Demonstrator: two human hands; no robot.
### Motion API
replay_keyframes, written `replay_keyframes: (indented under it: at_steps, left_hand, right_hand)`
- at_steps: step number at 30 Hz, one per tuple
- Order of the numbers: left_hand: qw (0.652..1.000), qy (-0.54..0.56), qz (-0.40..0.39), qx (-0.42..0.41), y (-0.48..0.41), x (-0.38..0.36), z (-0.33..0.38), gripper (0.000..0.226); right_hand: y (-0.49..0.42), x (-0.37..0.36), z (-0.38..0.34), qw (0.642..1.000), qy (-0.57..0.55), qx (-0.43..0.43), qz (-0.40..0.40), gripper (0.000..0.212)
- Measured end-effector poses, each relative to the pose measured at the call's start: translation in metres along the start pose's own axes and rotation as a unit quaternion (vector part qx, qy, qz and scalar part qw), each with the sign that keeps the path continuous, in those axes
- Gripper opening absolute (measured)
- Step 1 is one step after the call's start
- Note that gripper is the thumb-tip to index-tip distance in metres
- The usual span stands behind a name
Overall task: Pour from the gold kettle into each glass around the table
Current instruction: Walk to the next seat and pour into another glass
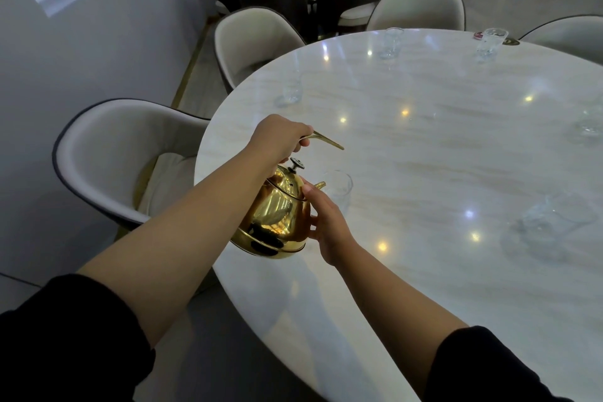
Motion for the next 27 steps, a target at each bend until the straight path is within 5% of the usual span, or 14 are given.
replay_keyframes:
  at_steps: [27]
  left_hand:
    - [1.0,-0.022,0.004,0.0,0.0053,-0.0014,0.0093,0.032]
  right_hand:
    - [0.004,-0.0005,-0.0042,1.0,-0.009,0.015,0.007,0.033]
Point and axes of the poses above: each hand's wrist, its own y-axis away from the middle knuckle, its own x-axis out of the back of the hand, z = x × y, the point moved 4 cm from there along -y, towards the middle knuckle, and after that the axes turned 9 degrees about x, right-handed, at the moved point
